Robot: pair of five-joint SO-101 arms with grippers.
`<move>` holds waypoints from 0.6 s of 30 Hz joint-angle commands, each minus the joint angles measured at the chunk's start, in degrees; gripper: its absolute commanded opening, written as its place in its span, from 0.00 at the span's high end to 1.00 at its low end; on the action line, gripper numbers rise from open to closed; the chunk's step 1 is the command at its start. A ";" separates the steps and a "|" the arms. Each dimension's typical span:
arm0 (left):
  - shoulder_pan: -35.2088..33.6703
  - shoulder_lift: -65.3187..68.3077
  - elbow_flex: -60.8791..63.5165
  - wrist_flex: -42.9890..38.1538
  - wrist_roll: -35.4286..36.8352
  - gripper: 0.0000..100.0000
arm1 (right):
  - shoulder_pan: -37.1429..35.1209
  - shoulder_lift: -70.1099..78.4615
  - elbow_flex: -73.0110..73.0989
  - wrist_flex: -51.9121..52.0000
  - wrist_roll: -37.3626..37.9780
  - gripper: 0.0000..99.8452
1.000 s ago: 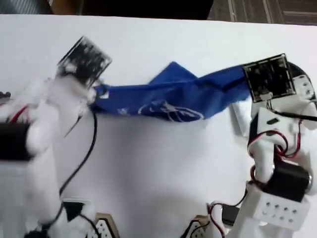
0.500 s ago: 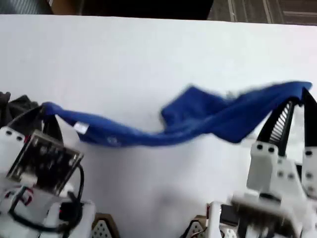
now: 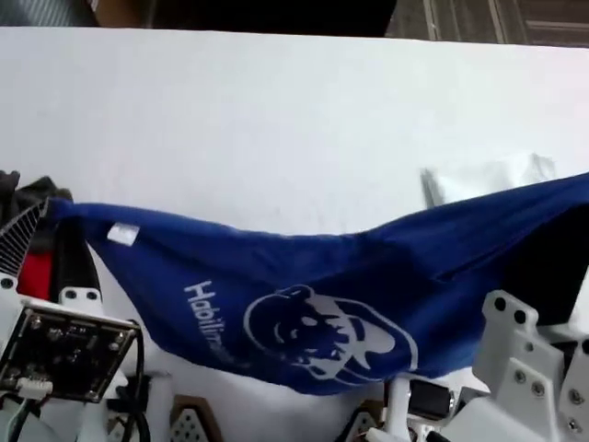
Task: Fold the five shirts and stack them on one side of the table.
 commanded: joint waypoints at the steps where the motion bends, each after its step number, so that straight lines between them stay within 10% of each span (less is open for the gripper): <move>1: -0.35 -0.44 -0.84 -1.67 0.26 0.97 | -0.66 -0.22 -3.96 -2.51 2.11 0.98; 18: -0.35 -0.44 -1.01 -1.85 0.00 0.97 | -0.48 0.75 -7.03 0.31 2.64 0.98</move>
